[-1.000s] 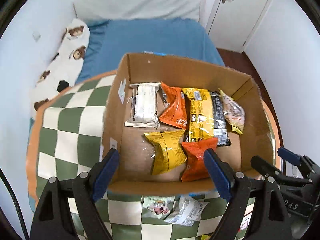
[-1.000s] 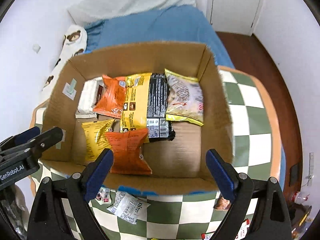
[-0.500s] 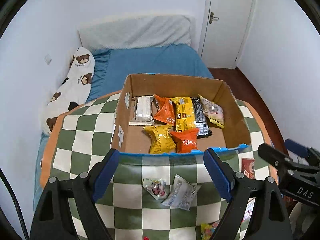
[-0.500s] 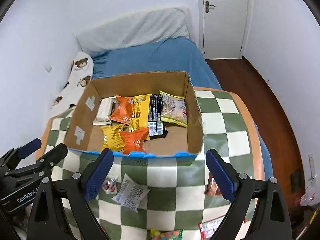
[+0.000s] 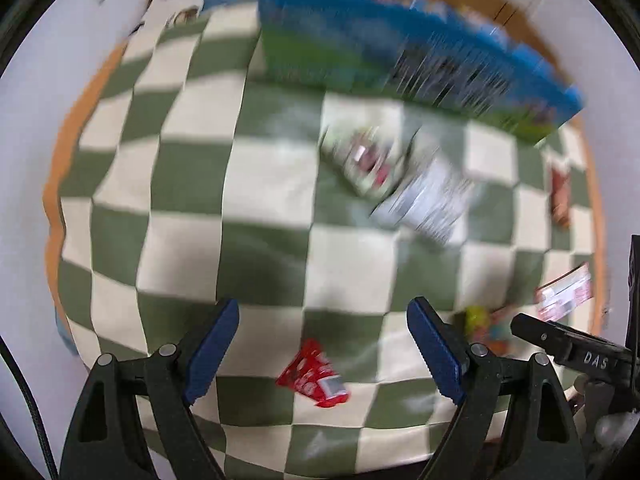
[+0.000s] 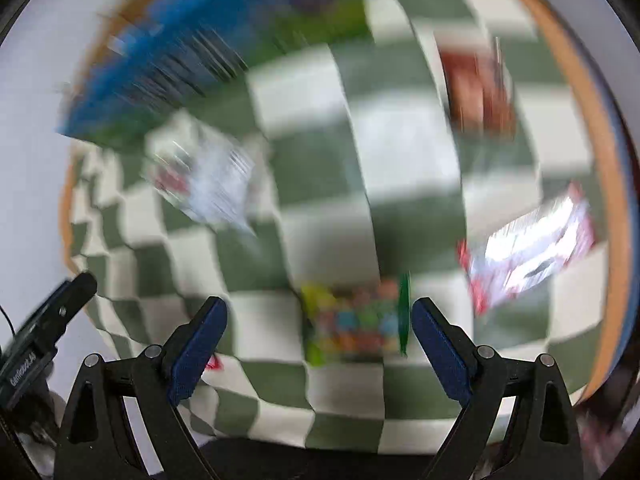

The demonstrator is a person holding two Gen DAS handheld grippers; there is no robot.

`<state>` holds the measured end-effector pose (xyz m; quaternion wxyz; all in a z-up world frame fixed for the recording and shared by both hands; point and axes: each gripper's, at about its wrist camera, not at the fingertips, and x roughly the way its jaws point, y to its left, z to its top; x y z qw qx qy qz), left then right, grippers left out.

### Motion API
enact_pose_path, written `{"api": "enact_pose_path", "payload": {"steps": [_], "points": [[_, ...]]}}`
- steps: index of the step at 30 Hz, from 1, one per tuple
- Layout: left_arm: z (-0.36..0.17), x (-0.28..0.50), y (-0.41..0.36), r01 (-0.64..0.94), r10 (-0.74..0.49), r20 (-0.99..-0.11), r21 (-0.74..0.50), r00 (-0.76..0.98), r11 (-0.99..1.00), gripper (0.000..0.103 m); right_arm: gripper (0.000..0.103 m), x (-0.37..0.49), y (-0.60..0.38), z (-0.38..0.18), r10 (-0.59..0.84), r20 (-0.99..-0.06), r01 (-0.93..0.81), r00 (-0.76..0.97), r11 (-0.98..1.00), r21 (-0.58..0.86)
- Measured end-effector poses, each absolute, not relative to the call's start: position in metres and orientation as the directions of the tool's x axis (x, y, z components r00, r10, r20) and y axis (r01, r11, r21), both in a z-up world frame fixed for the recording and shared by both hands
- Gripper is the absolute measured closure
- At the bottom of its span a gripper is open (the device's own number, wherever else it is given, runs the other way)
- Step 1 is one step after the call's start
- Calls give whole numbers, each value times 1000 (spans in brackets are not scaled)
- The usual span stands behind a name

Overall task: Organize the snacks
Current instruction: 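Grasp the clear gummy candy bag with the right tool while the left tool grasps the white wrapped snack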

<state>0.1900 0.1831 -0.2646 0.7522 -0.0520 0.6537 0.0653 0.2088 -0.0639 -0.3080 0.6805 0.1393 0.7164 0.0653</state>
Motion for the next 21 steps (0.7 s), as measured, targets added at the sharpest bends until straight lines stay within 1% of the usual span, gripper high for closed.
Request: {"api": "enact_pose_path", "payload": {"steps": [2, 5, 7, 9, 11, 13, 15, 16, 17, 18, 19, 21], "points": [[-283, 186, 180, -160, 52, -993, 36, 102, 987, 17, 8, 198, -68, -340, 288, -952, 165, -100, 949, 270], [-297, 186, 173, -160, 31, -997, 20, 66, 987, 17, 9, 183, -78, -385, 376, -908, 342, -184, 891, 299], [-300, 188, 168, -154, 16, -998, 7, 59, 988, 17, 10, 178, -82, -399, 396, -901, 411, -178, 862, 297], [-298, 193, 160, -140, 10, -998, 1, 62, 990, 17, 18, 182, -83, -401, 375, -915, 428, -151, 859, 282], [-294, 201, 152, -123, 1, -997, -8, 72, 992, 17, 20, 196, -78, -393, 335, -936, 353, -109, 893, 278], [-290, 213, 142, -99, -18, -996, -27, 89, 995, 17, 21, 210, -67, -385, 266, -959, 231, -92, 943, 239], [-289, 228, 129, -69, -26, -995, -32, 94, 997, 17, 21, 220, -52, -371, 208, -977, 59, -48, 977, 205], [-291, 235, 123, -55, -31, -995, -36, 90, 998, 17, 20, 221, -42, -360, 161, -987, -58, 0, 985, 161], [-294, 247, 112, -26, -37, -996, -39, 84, 999, 17, 19, 219, -37, -353, 117, -993, -120, 29, 986, 113], [-297, 254, 105, -7, -32, -996, -32, 78, 999, 17, 16, 216, -36, -346, 89, -995, -143, 49, 986, 81], [-302, 264, 95, 22, -22, -997, -21, 69, 1000, 17, 16, 215, -43, -344, 107, -993, -110, 47, 989, 101], [-315, 283, 73, 94, 0, -999, 4, 43, 996, 17, 16, 211, -61, -345, 184, -983, 25, 15, 982, 185]]}}
